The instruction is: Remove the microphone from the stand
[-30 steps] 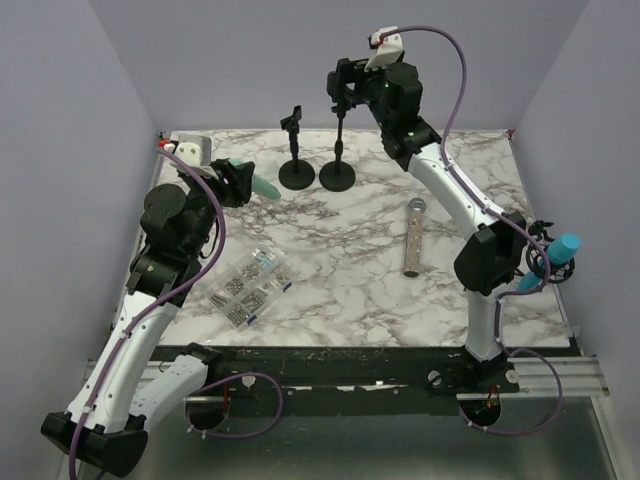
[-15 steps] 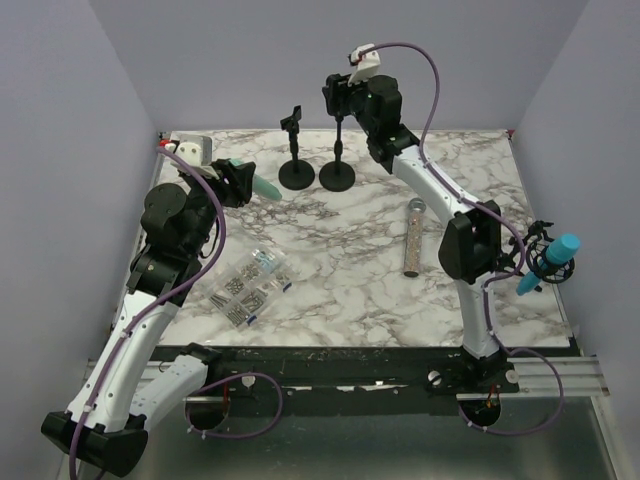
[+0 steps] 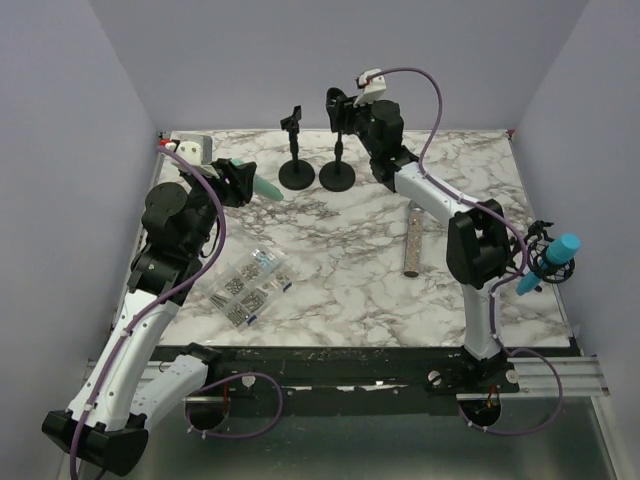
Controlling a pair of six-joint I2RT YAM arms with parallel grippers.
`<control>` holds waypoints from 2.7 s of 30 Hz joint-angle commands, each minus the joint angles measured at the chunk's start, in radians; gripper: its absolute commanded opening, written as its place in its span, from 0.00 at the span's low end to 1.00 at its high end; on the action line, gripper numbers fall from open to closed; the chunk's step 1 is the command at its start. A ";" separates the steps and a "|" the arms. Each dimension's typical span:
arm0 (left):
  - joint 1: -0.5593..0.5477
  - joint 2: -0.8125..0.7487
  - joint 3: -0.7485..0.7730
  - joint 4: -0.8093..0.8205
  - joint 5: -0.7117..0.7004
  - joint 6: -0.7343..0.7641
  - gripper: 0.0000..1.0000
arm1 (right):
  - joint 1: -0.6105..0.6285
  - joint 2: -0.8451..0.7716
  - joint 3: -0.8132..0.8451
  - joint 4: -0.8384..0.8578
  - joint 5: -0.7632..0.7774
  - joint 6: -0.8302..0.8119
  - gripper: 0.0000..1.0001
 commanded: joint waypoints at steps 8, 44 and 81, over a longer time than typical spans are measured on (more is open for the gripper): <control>0.005 -0.004 0.026 0.025 0.021 -0.007 0.00 | -0.005 0.121 -0.064 -0.296 0.008 -0.020 0.63; 0.006 0.000 0.028 0.024 0.054 -0.012 0.00 | -0.008 0.100 0.480 -0.424 0.011 -0.003 0.53; 0.023 0.270 0.170 -0.019 0.573 -0.186 0.00 | -0.007 -0.450 -0.208 -0.525 -0.452 0.070 0.95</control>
